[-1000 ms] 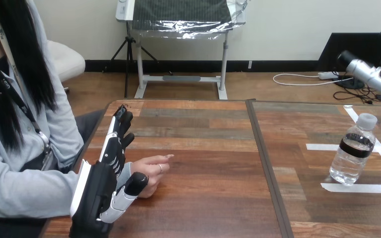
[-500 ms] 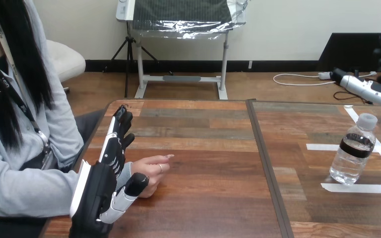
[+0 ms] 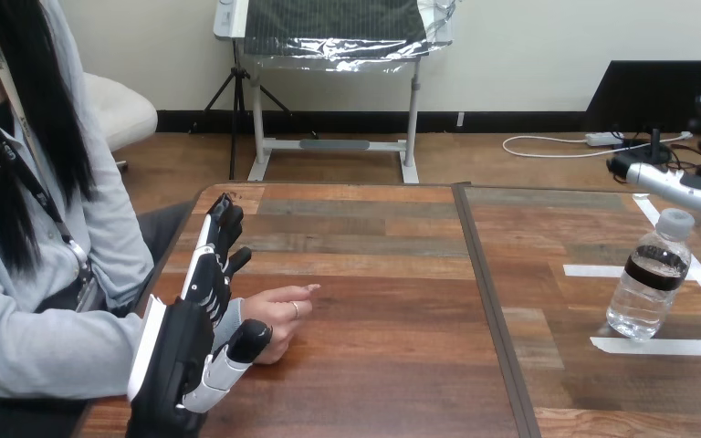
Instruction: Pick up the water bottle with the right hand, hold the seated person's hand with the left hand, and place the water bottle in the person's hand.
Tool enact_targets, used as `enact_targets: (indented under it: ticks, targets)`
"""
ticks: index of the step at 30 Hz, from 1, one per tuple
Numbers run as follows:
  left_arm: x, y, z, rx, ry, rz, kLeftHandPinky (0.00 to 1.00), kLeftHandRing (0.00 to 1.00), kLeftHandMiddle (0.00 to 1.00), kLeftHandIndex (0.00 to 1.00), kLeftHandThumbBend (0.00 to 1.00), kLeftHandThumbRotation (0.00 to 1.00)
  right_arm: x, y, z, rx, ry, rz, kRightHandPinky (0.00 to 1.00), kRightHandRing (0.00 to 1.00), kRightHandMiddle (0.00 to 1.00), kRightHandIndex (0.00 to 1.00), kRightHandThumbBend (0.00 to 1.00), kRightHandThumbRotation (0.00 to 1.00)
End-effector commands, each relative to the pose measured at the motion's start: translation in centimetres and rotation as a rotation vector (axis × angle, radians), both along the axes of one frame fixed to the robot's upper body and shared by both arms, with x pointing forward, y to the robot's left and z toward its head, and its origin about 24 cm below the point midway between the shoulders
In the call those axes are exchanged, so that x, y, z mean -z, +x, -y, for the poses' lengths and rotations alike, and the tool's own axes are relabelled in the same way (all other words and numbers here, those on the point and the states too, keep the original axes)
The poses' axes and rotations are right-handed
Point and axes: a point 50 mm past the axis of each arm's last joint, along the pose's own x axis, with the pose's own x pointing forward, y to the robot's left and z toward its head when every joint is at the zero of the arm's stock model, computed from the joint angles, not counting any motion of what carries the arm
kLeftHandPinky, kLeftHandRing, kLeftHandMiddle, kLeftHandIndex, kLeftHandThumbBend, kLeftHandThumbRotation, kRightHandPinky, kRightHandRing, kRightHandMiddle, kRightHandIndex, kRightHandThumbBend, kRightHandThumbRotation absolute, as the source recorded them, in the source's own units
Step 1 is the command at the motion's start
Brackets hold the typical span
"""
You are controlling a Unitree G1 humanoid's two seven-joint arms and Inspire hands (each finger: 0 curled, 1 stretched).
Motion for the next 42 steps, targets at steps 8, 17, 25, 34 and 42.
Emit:
enact_targets:
  ticks: [8, 17, 25, 34, 42]
  targets:
    - [-1.5, 0.9, 0.0, 0.003, 0.002, 0.086, 0.91, 0.98, 1.0, 1.0, 1.0, 0.85, 0.0, 0.2, 0.1, 0.008, -0.035, -0.046, 0.74, 0.89, 0.88, 0.91, 0.97, 0.32]
    - [-1.5, 0.9, 0.0, 0.004, -0.001, 0.087, 0.91, 0.98, 1.0, 1.0, 1.0, 0.84, 0.7, 0.0, 0.2, 0.007, -0.007, -0.105, 0.75, 0.9, 0.89, 0.92, 0.96, 0.36]
    - [-1.5, 0.9, -0.1, 0.006, -0.001, 0.094, 0.92, 0.98, 1.0, 1.0, 1.0, 0.84, 1.4, -0.1, 0.1, 0.013, 0.014, -0.143, 0.74, 0.88, 0.9, 0.92, 0.97, 0.37]
    - [-1.6, 0.9, -0.1, 0.005, -0.003, 0.097, 0.92, 0.98, 1.0, 1.0, 1.0, 0.84, 2.3, -0.4, 0.0, 0.018, 0.046, -0.189, 0.78, 0.89, 0.91, 0.93, 0.93, 0.35]
    - [-1.7, 0.9, -0.2, 0.001, -0.004, 0.103, 0.92, 0.98, 1.0, 1.0, 1.0, 0.84, 3.0, -0.7, 0.0, 0.02, 0.041, -0.237, 0.8, 0.89, 0.91, 0.93, 0.86, 0.31]
